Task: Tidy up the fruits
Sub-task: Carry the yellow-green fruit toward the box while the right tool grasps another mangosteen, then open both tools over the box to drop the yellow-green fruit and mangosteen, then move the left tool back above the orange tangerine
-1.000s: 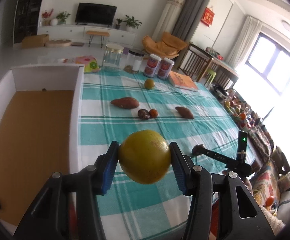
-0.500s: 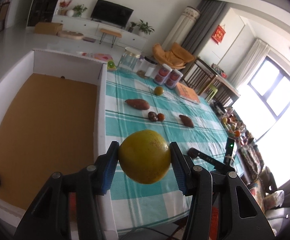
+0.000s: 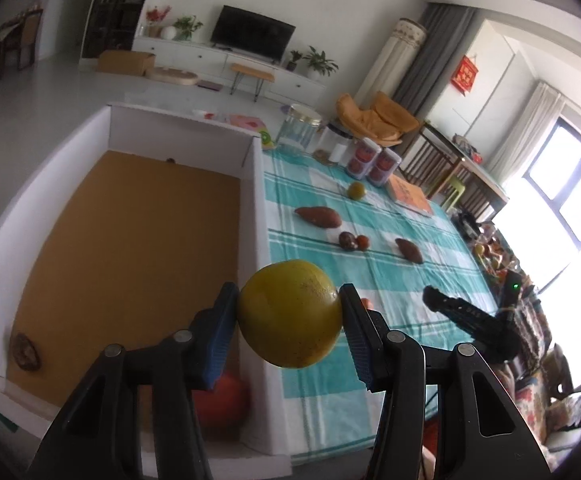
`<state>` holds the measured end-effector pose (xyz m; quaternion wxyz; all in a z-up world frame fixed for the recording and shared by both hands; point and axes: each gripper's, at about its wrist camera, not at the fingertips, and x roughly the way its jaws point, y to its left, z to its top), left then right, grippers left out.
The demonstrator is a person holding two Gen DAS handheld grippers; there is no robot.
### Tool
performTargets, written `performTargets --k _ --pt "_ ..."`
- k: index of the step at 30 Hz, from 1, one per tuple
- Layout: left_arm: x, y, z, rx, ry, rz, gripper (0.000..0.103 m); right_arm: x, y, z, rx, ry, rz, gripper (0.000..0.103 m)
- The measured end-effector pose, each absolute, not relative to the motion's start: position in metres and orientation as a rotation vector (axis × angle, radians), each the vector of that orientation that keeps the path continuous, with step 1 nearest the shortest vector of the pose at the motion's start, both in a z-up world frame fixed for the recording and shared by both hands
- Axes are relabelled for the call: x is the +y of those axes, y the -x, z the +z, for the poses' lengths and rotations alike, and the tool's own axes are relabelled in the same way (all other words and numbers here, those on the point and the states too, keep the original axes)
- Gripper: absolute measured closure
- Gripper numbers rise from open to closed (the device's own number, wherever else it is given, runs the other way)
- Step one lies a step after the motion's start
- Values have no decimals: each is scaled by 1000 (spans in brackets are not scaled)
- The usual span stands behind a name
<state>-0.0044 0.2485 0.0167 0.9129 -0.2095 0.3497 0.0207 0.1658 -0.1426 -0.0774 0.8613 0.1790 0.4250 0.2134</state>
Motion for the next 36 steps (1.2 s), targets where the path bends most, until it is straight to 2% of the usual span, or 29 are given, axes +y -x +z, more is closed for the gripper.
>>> performTargets --k 6,10,14,15,17,18,19,20,24,29,36 --pt "302 5 -19 779 413 285 50 24 -107 -30 929 -295 919 54" --pt "320 20 -35 809 428 365 50 121 -68 -34 974 -148 1092 54" --pt "333 31 -47 836 457 419 49 172 -50 -53 991 -31 1123 53" --pt "337 34 -49 836 461 437 48 178 -49 -58 997 -10 1117 53" --pt "340 39 -48 817 461 463 38 181 -49 -63 1000 27 1092 50" --pt "340 41 -46 801 455 476 30 176 -49 -63 987 26 1077 47" --pt "338 42 -42 782 448 485 28 169 -51 -62 968 19 1060 40" --pt "336 42 -39 767 443 486 28 159 -53 -60 949 12 1038 34" --pt "314 33 -26 715 452 403 27 106 -65 -53 853 -10 905 23" --pt "246 9 -11 692 425 167 23 5 -78 -60 774 -13 607 7" --pt "109 -33 -27 809 377 -250 22 -159 -118 -93 779 -98 52 6"
